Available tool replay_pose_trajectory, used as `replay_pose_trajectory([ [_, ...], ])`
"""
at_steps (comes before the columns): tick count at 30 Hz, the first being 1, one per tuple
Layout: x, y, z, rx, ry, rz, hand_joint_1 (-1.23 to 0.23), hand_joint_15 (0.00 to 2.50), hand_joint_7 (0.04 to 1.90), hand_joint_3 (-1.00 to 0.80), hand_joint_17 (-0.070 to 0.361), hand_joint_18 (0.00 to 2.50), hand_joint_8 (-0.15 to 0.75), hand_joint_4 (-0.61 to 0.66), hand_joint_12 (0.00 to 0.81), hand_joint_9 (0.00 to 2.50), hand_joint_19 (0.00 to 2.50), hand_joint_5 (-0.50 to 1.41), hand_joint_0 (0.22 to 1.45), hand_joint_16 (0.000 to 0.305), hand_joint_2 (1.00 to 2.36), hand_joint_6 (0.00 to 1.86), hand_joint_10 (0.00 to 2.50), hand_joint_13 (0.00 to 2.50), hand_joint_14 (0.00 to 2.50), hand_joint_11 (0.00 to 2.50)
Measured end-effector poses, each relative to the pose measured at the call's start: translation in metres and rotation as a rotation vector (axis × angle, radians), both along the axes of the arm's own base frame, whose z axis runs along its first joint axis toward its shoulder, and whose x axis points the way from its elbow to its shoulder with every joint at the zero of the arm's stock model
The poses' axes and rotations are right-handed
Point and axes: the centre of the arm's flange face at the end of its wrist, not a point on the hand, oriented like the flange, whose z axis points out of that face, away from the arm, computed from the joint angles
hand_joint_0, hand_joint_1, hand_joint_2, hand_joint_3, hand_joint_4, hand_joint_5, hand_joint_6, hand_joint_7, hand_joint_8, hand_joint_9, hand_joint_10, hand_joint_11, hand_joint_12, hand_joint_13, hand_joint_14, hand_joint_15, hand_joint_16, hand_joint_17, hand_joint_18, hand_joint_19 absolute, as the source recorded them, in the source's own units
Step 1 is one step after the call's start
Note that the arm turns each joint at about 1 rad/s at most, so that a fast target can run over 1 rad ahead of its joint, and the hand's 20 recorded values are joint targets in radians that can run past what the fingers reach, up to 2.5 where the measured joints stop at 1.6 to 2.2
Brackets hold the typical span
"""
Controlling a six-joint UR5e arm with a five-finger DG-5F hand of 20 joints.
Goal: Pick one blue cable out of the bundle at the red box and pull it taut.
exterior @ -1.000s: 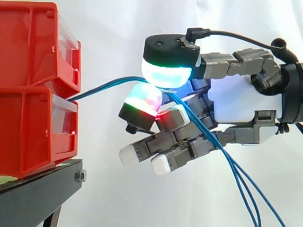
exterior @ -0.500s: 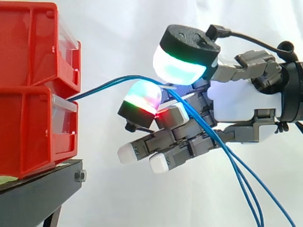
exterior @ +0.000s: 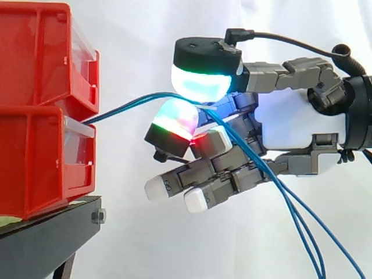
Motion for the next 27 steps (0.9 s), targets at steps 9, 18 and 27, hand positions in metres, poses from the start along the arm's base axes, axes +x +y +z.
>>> replay_pose_trajectory([
  [9,-0.0003,-0.0002,-0.0002,0.000,0.002,0.000,-0.84,0.25,1.34,-0.07,0.134,0.64,0.373,0.17,0.431,0.96,0.39,-0.14,0.61,0.059,1.03,0.88,0.02,0.54,0.01,1.14],
  [18,-0.0003,-0.0005,-0.0002,0.000,0.002,-0.001,-0.95,0.23,1.31,-0.17,0.132,0.60,0.356,0.15,0.425,0.87,0.33,-0.16,0.63,0.059,1.02,0.89,0.02,0.48,0.01,1.12],
  [27,-0.0004,-0.0003,-0.0003,-0.001,0.003,0.000,-1.03,0.17,1.27,-0.33,0.134,0.58,0.338,0.19,0.425,0.77,0.25,-0.20,0.71,0.060,1.01,0.89,0.02,0.42,0.00,1.10],
])
